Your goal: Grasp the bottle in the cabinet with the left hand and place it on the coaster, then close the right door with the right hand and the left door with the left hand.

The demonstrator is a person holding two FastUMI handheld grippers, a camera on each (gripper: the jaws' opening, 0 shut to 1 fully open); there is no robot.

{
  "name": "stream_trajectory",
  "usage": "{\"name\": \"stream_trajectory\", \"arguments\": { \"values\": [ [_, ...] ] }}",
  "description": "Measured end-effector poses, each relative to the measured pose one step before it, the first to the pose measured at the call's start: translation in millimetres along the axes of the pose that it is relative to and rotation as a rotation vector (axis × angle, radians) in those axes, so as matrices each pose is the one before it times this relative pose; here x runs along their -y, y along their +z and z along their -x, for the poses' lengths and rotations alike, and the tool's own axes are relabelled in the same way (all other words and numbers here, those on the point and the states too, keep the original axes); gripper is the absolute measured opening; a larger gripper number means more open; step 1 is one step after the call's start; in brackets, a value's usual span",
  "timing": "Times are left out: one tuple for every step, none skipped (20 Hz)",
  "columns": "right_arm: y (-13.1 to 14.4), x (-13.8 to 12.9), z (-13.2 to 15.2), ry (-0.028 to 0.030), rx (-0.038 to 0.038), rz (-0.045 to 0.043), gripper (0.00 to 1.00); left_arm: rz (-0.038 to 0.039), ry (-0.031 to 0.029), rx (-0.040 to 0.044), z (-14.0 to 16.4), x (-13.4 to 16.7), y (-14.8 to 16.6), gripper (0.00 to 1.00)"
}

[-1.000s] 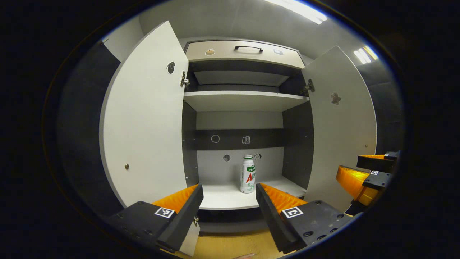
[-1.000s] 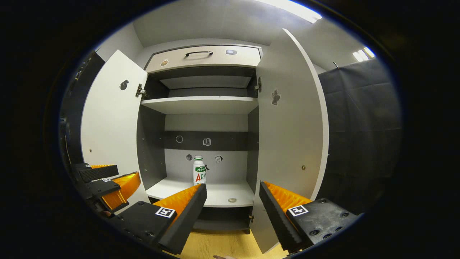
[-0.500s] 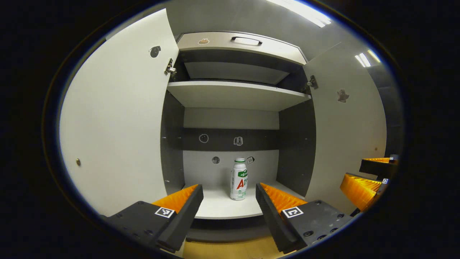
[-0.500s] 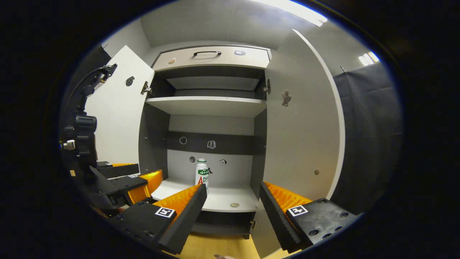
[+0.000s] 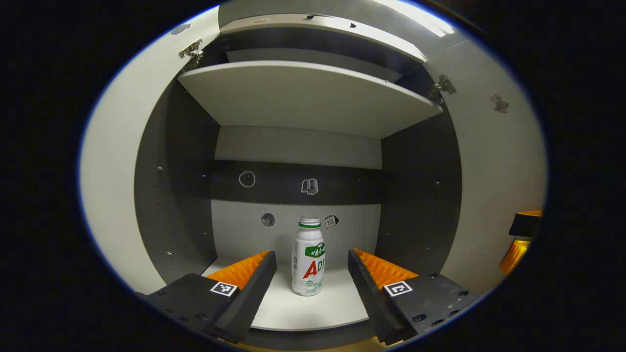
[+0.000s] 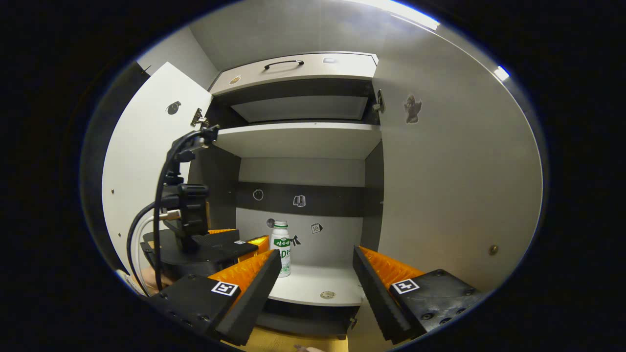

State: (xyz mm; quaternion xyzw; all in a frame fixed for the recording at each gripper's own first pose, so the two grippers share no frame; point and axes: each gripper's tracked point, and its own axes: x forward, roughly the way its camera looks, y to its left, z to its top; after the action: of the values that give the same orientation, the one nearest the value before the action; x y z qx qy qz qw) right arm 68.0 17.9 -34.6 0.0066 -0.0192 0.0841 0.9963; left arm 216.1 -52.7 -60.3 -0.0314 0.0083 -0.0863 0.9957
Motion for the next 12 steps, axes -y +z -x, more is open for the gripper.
{"name": "stream_trajectory", "arguments": {
  "values": [
    [-2.26,-0.69,-5.00,0.00706,0.00247,-0.00294,0.98,-0.00132,0.00196,-0.00530,-10.51,-0.03,-5.34,0.93],
    [-2.12,0.23,-4.39,0.00589,0.00159,-0.00513,0.98,-0.00517,0.00393,-0.00462,-9.97,-0.72,-4.14,0.93],
    [-5.02,0.35,-3.71,0.00490,-0.00698,-0.00300,0.98,-0.00857,0.00548,-0.00304,-8.87,-0.65,-4.78,0.93],
    [-4.73,0.24,-3.41,0.00495,-0.00991,0.00232,0.98,-0.00814,0.00408,-0.00263,-8.64,-0.36,-3.98,0.93],
    [-5.36,1.73,-3.16,0.00146,-0.01400,0.00728,0.97,-0.00675,0.00074,0.00019,-8.70,0.33,-4.28,0.93],
    [-3.98,1.05,-3.40,0.00152,-0.01032,0.00740,0.97,-0.00430,0.00112,0.00245,-6.36,-0.45,-1.21,0.93],
    [-2.58,0.67,-3.26,0.00255,-0.00647,0.00535,0.98,-0.00193,0.00006,0.00453,-6.04,0.02,-1.73,0.93],
    [-2.18,-0.13,-2.45,0.00534,-0.00362,0.00081,0.98,0.00005,0.00194,0.00637,-5.17,-0.37,-1.39,0.93],
    [-2.03,-0.51,-1.72,0.00552,-0.00246,-0.00204,0.98,0.00150,0.00114,0.00208,-6.69,-1.05,-2.48,0.93],
    [-0.71,-0.90,-1.71,0.00799,0.00088,-0.00167,0.98,0.00278,0.00102,-0.00269,-5.90,-0.44,-2.42,0.93],
    [0.06,-1.44,-1.46,0.01341,0.00497,-0.00013,0.98,0.00260,0.00270,-0.00101,-5.66,-1.62,-3.05,0.93],
    [1.45,-1.97,-0.34,0.01551,0.00939,-0.00129,0.98,0.00082,0.00776,-0.00326,-5.40,-2.19,-2.42,0.93]
  ]
}}
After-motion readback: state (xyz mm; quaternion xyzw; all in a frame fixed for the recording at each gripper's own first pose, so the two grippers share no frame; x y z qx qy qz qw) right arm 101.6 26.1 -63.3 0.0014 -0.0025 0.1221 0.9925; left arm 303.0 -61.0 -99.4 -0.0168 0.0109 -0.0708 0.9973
